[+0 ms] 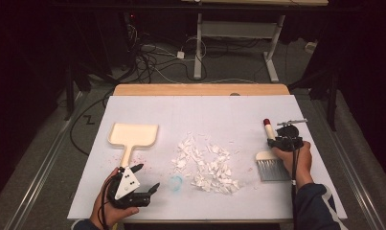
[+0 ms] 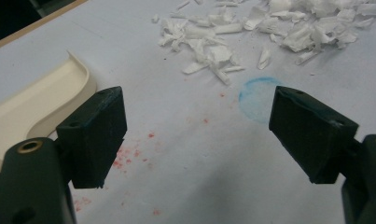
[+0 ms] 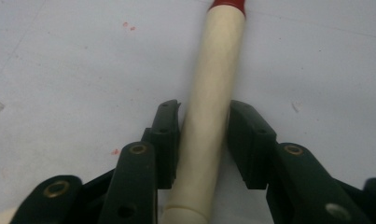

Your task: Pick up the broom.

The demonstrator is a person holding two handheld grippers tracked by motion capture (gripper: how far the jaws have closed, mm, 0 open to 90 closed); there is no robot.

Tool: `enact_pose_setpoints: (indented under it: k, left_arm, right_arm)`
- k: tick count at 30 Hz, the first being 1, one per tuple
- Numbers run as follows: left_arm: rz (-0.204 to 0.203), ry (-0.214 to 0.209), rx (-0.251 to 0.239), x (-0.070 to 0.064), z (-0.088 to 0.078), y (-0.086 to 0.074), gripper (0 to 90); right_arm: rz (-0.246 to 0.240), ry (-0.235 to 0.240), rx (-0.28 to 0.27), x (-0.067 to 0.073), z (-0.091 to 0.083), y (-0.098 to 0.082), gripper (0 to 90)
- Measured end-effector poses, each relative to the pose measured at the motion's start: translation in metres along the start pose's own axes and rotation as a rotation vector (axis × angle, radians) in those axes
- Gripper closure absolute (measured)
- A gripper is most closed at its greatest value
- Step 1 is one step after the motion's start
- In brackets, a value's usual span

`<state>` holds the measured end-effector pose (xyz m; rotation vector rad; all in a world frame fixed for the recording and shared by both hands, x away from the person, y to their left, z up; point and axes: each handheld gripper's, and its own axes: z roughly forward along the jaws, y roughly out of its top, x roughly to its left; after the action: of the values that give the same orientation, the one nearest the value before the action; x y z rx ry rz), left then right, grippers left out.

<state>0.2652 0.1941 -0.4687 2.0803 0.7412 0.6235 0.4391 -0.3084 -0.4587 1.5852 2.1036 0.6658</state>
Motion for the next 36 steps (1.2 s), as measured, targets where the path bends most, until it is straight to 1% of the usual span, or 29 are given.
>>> enact_pose_setpoints:
  k: [2,4,5,6,7,8,9,11,12,13,17,18,19,20,21,22,23,25,26,27,28,29,30,31,32,33,34,35,36]
  left_arm:
    - [0.003,-0.002,0.004,0.0,0.001,0.0,18.0]
    - [0.014,0.0,0.005,0.0,0.001,0.0,18.0]
    - [0.005,-0.005,0.011,0.0,0.001,0.0,18.0]
    - [0.002,-0.006,0.008,0.0,0.001,0.0,18.0]
    - [0.011,-0.002,0.001,0.0,0.001,0.0,18.0]
    - [0.011,-0.002,-0.001,0.0,0.001,0.0,18.0]
    - [0.012,-0.002,0.0,0.0,0.001,0.0,18.0]
    - [0.003,-0.009,0.007,-0.001,0.001,0.0,18.0]
    - [0.003,-0.008,0.008,-0.001,0.001,0.0,18.0]
    - [0.003,-0.009,0.009,-0.001,0.002,0.0,18.0]
    - [0.017,-0.005,0.003,-0.002,0.001,0.001,18.1]
    - [0.01,-0.009,0.007,-0.002,0.001,0.001,18.1]
    - [0.014,0.001,0.003,-0.003,0.0,0.001,18.4]
    - [0.014,0.001,0.003,-0.003,0.0,0.001,18.8]
    - [0.011,0.004,-0.003,-0.003,-0.001,0.001,19.0]
    - [0.008,0.005,-0.005,-0.002,-0.001,0.002,19.0]
    - [0.002,0.006,-0.007,-0.003,-0.001,0.002,19.0]
    - [-0.006,0.001,-0.008,-0.003,0.0,0.004,19.0]
    - [-0.01,-0.005,-0.009,-0.003,0.001,0.006,19.0]
    - [-0.007,0.0,-0.007,-0.005,0.002,0.009,19.0]
    - [-0.024,-0.023,-0.027,-0.009,0.005,0.019,19.0]
    - [-0.024,-0.023,-0.027,-0.009,0.005,0.019,19.0]
    - [-0.026,-0.039,-0.038,-0.013,0.007,0.026,19.0]
    - [-0.019,-0.048,-0.046,-0.017,0.009,0.033,19.2]
    - [-0.013,-0.065,-0.059,-0.021,0.011,0.04,19.3]
    - [-0.008,-0.086,-0.07,-0.026,0.014,0.047,19.3]
    - [0.0,-0.096,-0.078,-0.031,0.018,0.055,19.3]
    - [0.009,-0.107,-0.088,-0.036,0.021,0.063,19.3]
    - [0.012,-0.143,-0.118,-0.045,0.028,0.079,19.3]
  right_arm:
    - [-0.003,0.004,-0.01,0.001,0.0,0.0,70.9]
    - [-0.01,0.004,-0.023,0.001,0.001,-0.001,71.0]
    - [0.0,0.004,-0.048,0.001,0.001,-0.003,71.1]
    - [0.0,0.004,-0.048,0.001,0.001,-0.003,71.1]
    - [0.002,0.004,-0.054,0.001,0.001,-0.004,71.1]
    - [0.005,-0.004,-0.079,0.001,-0.002,-0.005,71.1]
    - [0.005,-0.004,-0.079,0.001,-0.002,-0.005,71.1]
    - [0.0,-0.01,-0.133,0.001,-0.012,-0.004,71.1]
    - [-0.003,-0.011,-0.149,0.002,-0.016,-0.004,71.2]
    - [-0.003,-0.011,-0.149,0.002,-0.016,-0.004,71.2]
    - [-0.008,-0.015,-0.237,0.004,-0.035,-0.004,71.2]
    - [-0.008,-0.015,-0.237,0.004,-0.035,-0.004,71.2]
    - [-0.009,-0.018,-0.28,0.004,-0.045,-0.004,71.3]
    - [-0.009,-0.018,-0.28,0.004,-0.045,-0.004,71.3]
    - [-0.01,-0.014,-0.312,0.005,-0.054,-0.005,71.4]
    - [-0.01,-0.014,-0.312,0.005,-0.054,-0.005,71.4]
    - [-0.015,-0.016,-0.347,0.006,-0.062,-0.005,71.4]
    - [-0.016,-0.016,-0.355,0.008,-0.066,-0.005,71.4]
    - [-0.013,-0.017,-0.387,0.011,-0.074,-0.006,71.4]
    - [-0.013,-0.017,-0.387,0.011,-0.074,-0.006,71.4]
    - [-0.02,-0.013,-0.418,0.016,-0.082,-0.005,71.4]
    - [-0.02,-0.013,-0.418,0.016,-0.082,-0.005,71.4]
    - [-0.027,-0.006,-0.432,0.019,-0.086,-0.004,71.5]
    - [-0.034,0.002,-0.445,0.023,-0.091,-0.003,71.7]
    - [-0.05,0.016,-0.473,0.03,-0.1,-0.001,71.7]
    - [-0.06,0.022,-0.485,0.034,-0.104,0.0,71.7]
    - [-0.064,0.032,-0.5,0.038,-0.108,0.001,71.7]
    - [-0.064,0.032,-0.5,0.038,-0.108,0.001,71.7]
    - [-0.085,0.055,-0.517,0.048,-0.117,0.003,71.6]
